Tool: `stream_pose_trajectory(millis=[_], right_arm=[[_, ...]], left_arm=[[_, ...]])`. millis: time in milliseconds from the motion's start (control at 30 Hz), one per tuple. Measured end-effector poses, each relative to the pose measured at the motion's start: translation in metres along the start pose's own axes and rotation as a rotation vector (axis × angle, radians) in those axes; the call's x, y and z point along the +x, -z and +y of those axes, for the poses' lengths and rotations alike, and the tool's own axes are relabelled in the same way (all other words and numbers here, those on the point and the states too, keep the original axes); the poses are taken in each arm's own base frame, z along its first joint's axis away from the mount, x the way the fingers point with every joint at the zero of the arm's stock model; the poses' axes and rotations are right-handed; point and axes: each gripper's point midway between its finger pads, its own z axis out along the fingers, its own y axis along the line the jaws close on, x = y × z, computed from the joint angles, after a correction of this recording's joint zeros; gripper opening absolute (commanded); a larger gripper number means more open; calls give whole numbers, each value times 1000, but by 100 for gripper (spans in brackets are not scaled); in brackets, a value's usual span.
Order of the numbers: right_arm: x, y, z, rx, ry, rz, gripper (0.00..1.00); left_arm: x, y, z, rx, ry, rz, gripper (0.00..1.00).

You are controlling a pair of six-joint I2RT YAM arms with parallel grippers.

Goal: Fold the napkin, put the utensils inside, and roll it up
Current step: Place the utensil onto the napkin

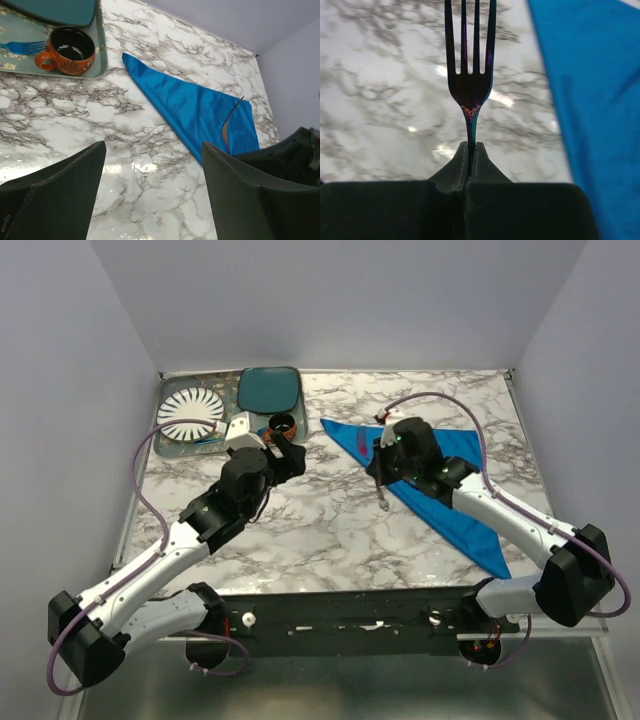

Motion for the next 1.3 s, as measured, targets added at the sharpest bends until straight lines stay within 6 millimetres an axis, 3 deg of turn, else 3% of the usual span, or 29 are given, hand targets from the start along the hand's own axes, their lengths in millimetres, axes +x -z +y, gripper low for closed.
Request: stream_pose_trajectory(millis=[67, 167, 300, 467, 700, 1133, 1300], right_arm=[[0, 2, -60, 100, 70, 35, 1], [16, 1, -123, 206, 161, 149, 1], [50, -17, -163, 213, 269, 356, 1], [75, -26, -178, 151, 365, 493, 1], [86, -28, -177, 85, 422, 536, 1], [116, -36, -189, 69, 399, 614, 1], [118, -36, -189, 71, 397, 612, 2]], left_arm=[[-9, 4, 10, -8, 0, 2, 85], [-17, 9, 18, 11, 11, 7, 84], [-15, 9, 24, 37, -1, 39, 84], [-2, 9, 22, 78, -38, 105, 84], [10, 11, 20, 107, -125, 146, 84], [14, 10, 21, 109, -162, 156, 85], [15, 9, 22, 106, -163, 162, 85]])
